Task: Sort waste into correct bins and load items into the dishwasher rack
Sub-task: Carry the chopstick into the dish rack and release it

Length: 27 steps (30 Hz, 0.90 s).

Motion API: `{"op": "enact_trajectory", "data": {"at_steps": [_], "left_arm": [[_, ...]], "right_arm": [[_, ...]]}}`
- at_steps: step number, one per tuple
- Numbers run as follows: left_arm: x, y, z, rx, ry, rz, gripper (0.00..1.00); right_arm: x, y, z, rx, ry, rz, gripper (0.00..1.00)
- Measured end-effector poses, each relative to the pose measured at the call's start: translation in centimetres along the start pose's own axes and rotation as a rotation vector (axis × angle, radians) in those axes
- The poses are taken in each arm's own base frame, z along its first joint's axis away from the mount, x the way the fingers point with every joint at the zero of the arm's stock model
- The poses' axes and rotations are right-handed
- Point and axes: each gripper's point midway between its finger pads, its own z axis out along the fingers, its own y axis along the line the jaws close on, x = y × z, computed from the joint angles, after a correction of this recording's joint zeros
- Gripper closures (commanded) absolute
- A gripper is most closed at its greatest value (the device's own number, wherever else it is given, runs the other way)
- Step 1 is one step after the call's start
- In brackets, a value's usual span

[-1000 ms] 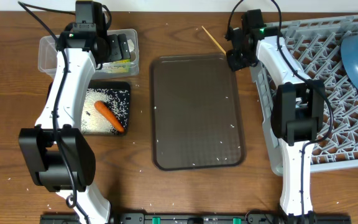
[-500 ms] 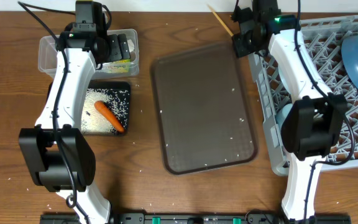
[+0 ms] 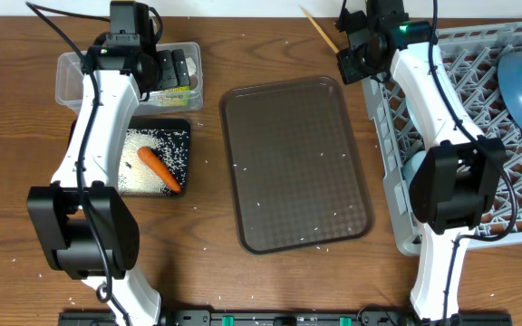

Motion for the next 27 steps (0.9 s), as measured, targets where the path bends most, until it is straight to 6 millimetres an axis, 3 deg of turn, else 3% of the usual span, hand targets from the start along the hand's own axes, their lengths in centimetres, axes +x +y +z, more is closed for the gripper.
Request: {"op": "enact_trajectory", "data": {"at_steps": [3,6,11,14,16,18,22,27], "left_arm": [[0.0,0.0,0.0,0.0,0.0,0.0,0.02],[0.0,0.0,0.0,0.0,0.0,0.0,0.02],[0.0,0.0,0.0,0.0,0.0,0.0,0.02],[0.0,0.0,0.0,0.0,0.0,0.0,0.02],[0.0,0.0,0.0,0.0,0.0,0.0,0.02],[0.0,0.0,0.0,0.0,0.0,0.0,0.02],[0.0,0.0,0.0,0.0,0.0,0.0,0.02],[0.0,0.0,0.0,0.0,0.0,0.0,0.02]], "right_arm": [[0.2,0.4,-0.8,-0.029,0.004,0.011,0.99],[0.3,0.4,-3.6,-0.037,-0.003,0.028,0.99],[2.1,-2.2,-14.3,0.035,-0.04,0.105,0.99],[5.7,-5.0,-19.7,0.103,-0.004,0.208,0.98],[8.1,-6.5,-21.6,0.135,0.039,0.273,0.98],[10.5,-7.9,-22.1,0.149,0.101,0.341,0.98],[14.8,-9.7,-20.8,0.134,0.234,0.471,0.99],[18.6,-11.1,-19.4,0.107,0.328,0.578,0.99]]}}
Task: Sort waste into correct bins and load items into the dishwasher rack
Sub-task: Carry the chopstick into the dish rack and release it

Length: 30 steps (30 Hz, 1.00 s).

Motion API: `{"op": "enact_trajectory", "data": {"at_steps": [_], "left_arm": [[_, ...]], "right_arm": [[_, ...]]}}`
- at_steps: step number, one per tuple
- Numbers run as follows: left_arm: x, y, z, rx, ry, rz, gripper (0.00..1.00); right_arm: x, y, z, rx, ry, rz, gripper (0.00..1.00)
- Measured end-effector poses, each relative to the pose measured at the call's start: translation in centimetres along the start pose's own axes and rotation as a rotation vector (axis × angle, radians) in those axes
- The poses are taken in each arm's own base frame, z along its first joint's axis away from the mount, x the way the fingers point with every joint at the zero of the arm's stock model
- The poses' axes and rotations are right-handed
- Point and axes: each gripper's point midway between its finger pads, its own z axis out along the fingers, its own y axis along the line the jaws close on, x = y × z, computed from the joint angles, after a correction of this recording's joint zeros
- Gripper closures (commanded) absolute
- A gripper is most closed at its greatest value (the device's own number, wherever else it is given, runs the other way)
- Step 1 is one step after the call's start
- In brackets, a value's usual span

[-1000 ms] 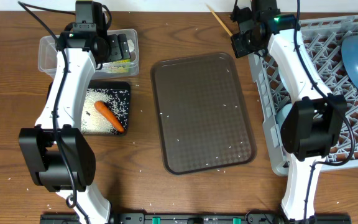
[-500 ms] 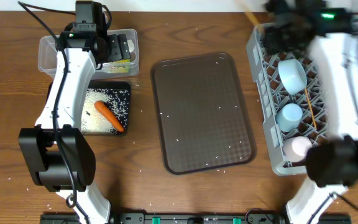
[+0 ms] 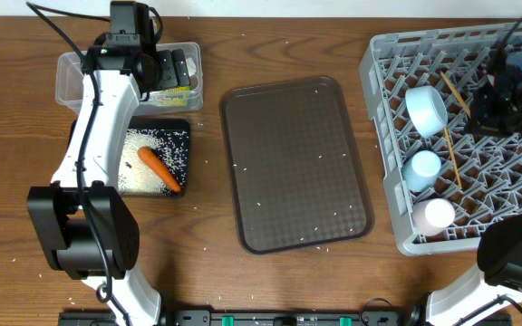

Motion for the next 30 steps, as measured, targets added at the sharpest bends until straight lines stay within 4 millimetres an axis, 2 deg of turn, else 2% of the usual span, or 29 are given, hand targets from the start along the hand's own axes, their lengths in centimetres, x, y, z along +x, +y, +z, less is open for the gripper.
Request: {"op": "enact_trajectory", "data": {"at_steps": [5,8,9,11,12,13,15,21,25,26,27,28,29,30], "left_arm": [[0.0,0.0,0.0,0.0,0.0,0.0,0.02],[0.0,0.0,0.0,0.0,0.0,0.0,0.02],[0.0,0.0,0.0,0.0,0.0,0.0,0.02],[0.0,0.0,0.0,0.0,0.0,0.0,0.02],[0.0,0.0,0.0,0.0,0.0,0.0,0.02],[0.0,0.0,0.0,0.0,0.0,0.0,0.02],[0.0,0.0,0.0,0.0,0.0,0.0,0.02],[0.0,0.0,0.0,0.0,0.0,0.0,0.02],[0.0,0.0,0.0,0.0,0.0,0.0,0.02],[0.0,0.0,0.0,0.0,0.0,0.0,0.02],[0.0,0.0,0.0,0.0,0.0,0.0,0.02],[0.0,0.0,0.0,0.0,0.0,0.0,0.02],[0.0,0.0,0.0,0.0,0.0,0.0,0.02],[0.0,0.0,0.0,0.0,0.0,0.0,0.02]], "right_arm": [[1.4,-0.5,1.6,-0.012,0.063,0.025,0.99],[1.5,-0.7,2.3,-0.012,0.073,0.027,0.98],[1.5,-0.7,2.5,-0.012,0.075,0.028,0.93],[1.7,-0.7,2.7,-0.013,0.084,0.033,0.59],[1.9,-0.7,2.8,-0.014,0.092,0.036,0.46],[2.0,-0.7,2.8,-0.014,0.093,0.035,0.42],[1.8,-0.7,2.8,-0.016,0.086,0.032,0.38],[1.4,0.5,2.5,-0.084,0.064,0.014,0.39],[-0.7,2.1,-0.1,-0.151,-0.046,-0.055,0.37],[-1.5,2.6,-1.1,-0.157,-0.091,-0.078,0.36],[-2.7,3.2,-3.0,-0.158,-0.169,-0.117,0.34],[-3.1,3.4,-3.8,-0.157,-0.201,-0.127,0.25],[-3.7,3.9,-5.3,-0.154,-0.255,-0.153,0.01],[-4.4,4.4,-7.5,-0.145,-0.336,-0.185,0.01]]}}
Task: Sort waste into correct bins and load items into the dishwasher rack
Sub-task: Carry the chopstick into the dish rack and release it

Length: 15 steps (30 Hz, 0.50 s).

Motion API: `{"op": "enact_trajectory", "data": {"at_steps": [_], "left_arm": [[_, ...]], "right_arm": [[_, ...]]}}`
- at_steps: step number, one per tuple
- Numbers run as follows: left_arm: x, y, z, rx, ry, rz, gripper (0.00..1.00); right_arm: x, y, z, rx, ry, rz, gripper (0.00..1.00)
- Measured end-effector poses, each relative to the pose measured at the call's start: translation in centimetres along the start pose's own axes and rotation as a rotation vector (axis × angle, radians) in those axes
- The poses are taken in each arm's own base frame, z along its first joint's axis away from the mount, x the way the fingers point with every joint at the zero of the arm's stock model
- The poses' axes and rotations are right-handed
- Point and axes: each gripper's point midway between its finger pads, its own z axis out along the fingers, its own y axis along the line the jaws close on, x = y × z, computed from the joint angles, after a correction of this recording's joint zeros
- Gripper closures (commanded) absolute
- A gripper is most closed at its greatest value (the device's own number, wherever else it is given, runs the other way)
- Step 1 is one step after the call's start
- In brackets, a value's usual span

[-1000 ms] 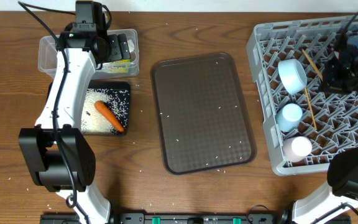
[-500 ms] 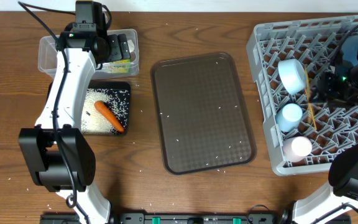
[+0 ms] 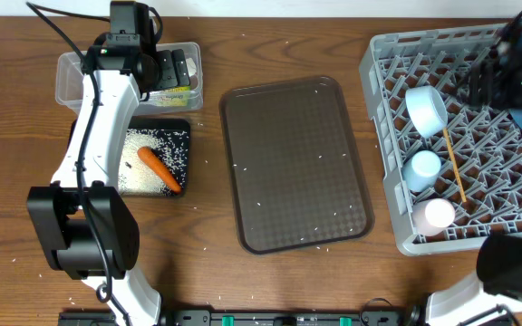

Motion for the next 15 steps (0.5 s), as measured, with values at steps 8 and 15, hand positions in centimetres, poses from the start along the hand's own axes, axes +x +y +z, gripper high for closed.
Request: {"op": "enact_trajectory", "data": {"at_steps": [8,15], "left_arm": [[0.0,0.0,0.0,0.0,0.0,0.0,0.02],[0.0,0.0,0.0,0.0,0.0,0.0,0.02]], "right_arm": [[-4.5,5.4,-15.5,0.1,-0.524,-0.219,0.01],[-2.5,7.7,-19.9,0.115,-0.62,-0.26,0.01]]}}
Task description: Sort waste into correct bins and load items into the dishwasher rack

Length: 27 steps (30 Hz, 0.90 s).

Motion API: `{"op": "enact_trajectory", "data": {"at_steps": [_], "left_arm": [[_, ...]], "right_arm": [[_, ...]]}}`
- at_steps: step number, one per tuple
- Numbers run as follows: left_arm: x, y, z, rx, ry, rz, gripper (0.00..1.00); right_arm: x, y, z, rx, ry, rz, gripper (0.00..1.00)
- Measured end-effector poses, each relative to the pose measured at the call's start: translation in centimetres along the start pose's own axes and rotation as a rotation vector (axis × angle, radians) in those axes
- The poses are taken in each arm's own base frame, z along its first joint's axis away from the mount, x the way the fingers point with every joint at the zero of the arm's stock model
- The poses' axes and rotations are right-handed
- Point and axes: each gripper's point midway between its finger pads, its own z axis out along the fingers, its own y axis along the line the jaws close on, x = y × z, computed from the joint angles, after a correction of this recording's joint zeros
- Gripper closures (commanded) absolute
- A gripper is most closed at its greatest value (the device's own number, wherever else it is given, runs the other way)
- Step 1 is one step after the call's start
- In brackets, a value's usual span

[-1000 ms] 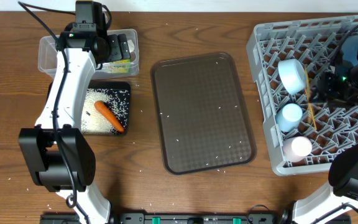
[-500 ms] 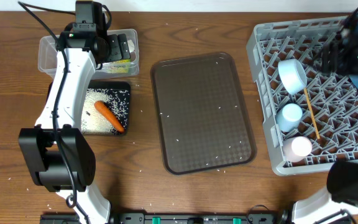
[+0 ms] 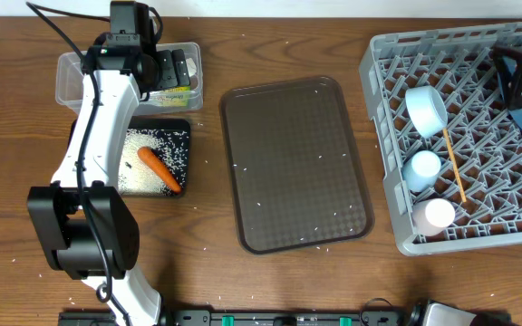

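The grey dishwasher rack fills the right side. In it lie a wooden chopstick, two pale blue cups, a white cup and a blue bowl. My right gripper hangs over the rack's far right, apart from the chopstick, fingers spread and holding nothing. My left gripper hovers over the clear bin at the back left; its fingers look parted and nothing shows between them.
A brown serving tray lies in the middle, bare but for rice grains. A black tray with rice and a carrot sits under the left arm. Rice is scattered on the wooden table.
My right gripper has shifted slightly to the right over the rack's far right part. The chopstick lies where it lay in the rack. The left arm has not moved.
My right gripper held the chopstick at the rack's back left corner. Then it was over the rack's right side, with the chopstick among the cups. Later the chopstick lay lower in the rack, free of the gripper, and it stays there now. The left arm never moved.
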Motion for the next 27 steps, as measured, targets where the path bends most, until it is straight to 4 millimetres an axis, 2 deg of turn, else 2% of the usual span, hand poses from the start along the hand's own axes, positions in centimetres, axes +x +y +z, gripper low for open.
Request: {"op": "enact_trajectory", "data": {"at_steps": [15,19,23,27], "left_arm": [[0.0,0.0,0.0,0.0,0.0,0.0,0.02],[0.0,0.0,0.0,0.0,0.0,0.0,0.02],[0.0,0.0,0.0,0.0,0.0,0.0,0.02],[0.0,0.0,0.0,0.0,0.0,0.0,0.02]], "right_arm": [[-0.1,0.4,-1.0,0.004,-0.016,-0.007,0.01],[-0.2,1.1,-2.7,0.011,-0.043,-0.02,0.01],[-0.6,2.3,-5.9,0.026,-0.108,-0.048,0.01],[0.3,3.2,-7.3,0.03,-0.127,-0.056,0.01]]}}
